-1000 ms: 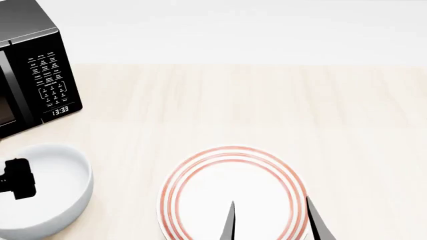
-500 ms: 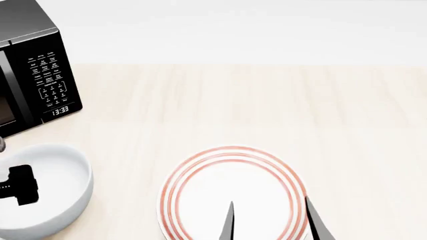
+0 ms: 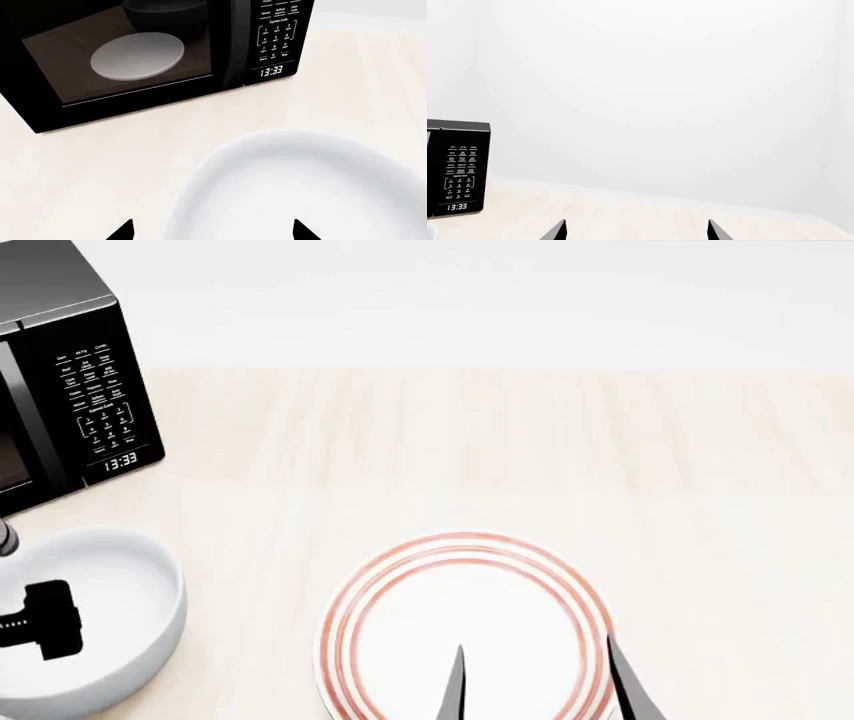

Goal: Pick up the white bowl and put it on the plate.

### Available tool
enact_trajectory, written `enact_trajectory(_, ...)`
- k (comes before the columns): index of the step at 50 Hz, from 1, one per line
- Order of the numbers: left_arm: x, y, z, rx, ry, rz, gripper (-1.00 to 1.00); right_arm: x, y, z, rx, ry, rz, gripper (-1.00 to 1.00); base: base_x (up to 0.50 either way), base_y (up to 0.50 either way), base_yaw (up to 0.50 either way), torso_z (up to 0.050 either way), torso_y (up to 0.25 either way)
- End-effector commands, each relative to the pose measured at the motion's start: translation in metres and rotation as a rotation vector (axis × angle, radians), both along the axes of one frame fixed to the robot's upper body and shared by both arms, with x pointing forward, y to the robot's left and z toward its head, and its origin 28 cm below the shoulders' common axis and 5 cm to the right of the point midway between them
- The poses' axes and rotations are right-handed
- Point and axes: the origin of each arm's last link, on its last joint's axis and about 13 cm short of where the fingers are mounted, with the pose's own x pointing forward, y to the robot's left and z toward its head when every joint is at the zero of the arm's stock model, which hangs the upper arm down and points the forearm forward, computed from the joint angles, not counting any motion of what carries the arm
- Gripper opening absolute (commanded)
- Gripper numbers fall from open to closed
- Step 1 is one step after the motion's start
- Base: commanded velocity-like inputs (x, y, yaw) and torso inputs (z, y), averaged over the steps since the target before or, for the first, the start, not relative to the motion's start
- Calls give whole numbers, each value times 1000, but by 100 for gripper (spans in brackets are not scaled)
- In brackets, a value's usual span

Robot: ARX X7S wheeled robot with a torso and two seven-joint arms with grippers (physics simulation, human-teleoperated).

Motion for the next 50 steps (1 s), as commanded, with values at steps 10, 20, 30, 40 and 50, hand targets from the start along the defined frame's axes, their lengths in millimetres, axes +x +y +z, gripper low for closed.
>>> enact_trajectory(10,1,0,-11,-37,3,1,100,3,-2,0,-5,-11,-1,100,0,0,0,0,0)
enact_trajectory(20,2,1,-13,-31,7,12,100,3,-1,0,-5,-13,0,100,0,0,0,0,0)
enact_trajectory(30,3,0,-17,-32,12,16,100,3,-1,0,-6,-11,2,100,0,0,0,0,0)
enact_trajectory(40,5,1,-20,-31,17,19,100,2,-1,1,-4,-12,2,100,0,0,0,0,0)
enact_trajectory(50,5,1,-23,-32,21,20,100,3,-1,0,-5,-11,4,100,0,0,0,0,0)
